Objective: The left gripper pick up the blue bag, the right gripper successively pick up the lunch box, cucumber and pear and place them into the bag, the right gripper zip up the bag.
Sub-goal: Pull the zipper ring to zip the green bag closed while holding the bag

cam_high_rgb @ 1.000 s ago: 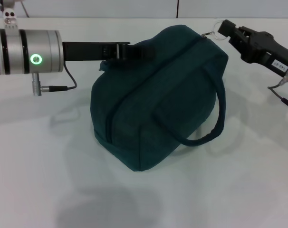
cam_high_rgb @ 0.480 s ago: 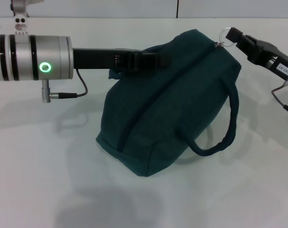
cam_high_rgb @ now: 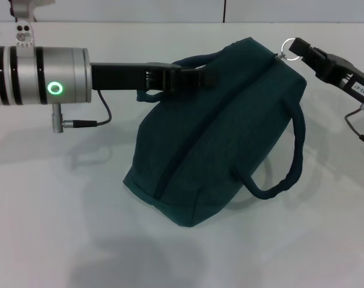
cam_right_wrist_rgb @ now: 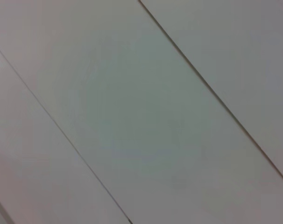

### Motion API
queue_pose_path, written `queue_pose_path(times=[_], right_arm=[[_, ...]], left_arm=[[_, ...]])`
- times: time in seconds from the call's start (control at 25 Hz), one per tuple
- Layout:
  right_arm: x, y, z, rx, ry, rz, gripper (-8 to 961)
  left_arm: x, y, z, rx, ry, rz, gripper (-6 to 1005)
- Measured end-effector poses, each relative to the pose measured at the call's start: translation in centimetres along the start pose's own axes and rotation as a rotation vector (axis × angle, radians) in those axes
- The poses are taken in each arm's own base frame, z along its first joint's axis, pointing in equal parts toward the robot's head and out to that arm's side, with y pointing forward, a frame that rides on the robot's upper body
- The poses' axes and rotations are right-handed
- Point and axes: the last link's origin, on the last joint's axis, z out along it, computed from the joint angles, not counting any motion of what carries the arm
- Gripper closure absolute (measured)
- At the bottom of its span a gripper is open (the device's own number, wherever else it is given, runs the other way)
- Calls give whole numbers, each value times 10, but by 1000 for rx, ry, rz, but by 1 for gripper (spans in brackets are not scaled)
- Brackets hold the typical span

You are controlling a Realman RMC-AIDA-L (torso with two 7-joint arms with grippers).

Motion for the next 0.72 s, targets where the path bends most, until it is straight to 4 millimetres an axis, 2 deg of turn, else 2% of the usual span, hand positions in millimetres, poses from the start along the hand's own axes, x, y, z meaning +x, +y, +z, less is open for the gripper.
queue_pose_path(times=[0.72], right_arm=[[-5,-2,-3,0,-14,71,918]], left_arm=[[-7,5,6,-35,-43,1,944]])
